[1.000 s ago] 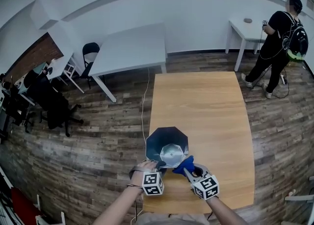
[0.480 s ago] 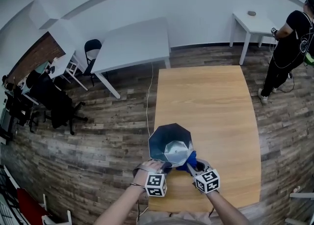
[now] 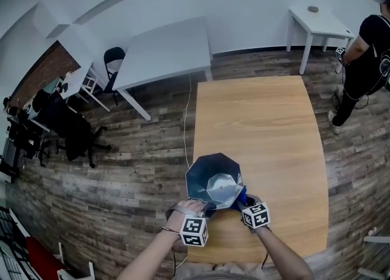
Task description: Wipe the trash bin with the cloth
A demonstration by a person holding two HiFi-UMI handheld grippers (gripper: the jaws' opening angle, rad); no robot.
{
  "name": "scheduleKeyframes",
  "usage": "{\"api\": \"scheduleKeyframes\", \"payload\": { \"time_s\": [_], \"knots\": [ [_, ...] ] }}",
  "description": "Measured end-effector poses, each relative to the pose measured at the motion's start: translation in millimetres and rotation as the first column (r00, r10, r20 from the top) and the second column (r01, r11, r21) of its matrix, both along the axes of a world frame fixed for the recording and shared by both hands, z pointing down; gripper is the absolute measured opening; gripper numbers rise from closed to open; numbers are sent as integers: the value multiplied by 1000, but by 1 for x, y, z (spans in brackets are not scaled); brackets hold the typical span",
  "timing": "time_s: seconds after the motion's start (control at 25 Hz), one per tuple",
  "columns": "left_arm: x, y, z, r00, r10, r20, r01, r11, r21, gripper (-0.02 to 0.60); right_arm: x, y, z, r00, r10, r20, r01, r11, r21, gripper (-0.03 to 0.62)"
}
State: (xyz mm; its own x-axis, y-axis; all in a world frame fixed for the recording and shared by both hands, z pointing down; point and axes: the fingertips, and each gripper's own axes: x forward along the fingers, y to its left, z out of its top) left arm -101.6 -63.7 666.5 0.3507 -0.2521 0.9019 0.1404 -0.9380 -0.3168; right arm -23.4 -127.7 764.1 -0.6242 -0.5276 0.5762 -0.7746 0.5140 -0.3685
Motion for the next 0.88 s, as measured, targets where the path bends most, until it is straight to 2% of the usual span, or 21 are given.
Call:
{"api": "scheduleKeyframes", "payload": {
  "time_s": [0.28,0.48,0.6,0.72,0.88],
  "knots": [
    [0,-3,2,1000,11,-3,-11,1000,-1,54,0,-12,78,997,-24,-77,13,990,-143,80],
    [0,-5,2,1000,3,-4,-3,1000,-3,54,-2,-21,114,992,2,-128,-33,970,-242,80],
    [1,-5,3,1000,-9,-4,9,1000,-4,55,1,-21,124,992,33,-122,-68,952,-298,80],
    [0,-6,2,1000,-27,0,27,1000,-3,54,3,-21,116,995,61,-84,-84,950,-302,80],
    [-1,-4,3,998,-59,-2,59,998,-3,54,13,-8,87,996,87,-33,-93,964,-250,80]
  ]
}}
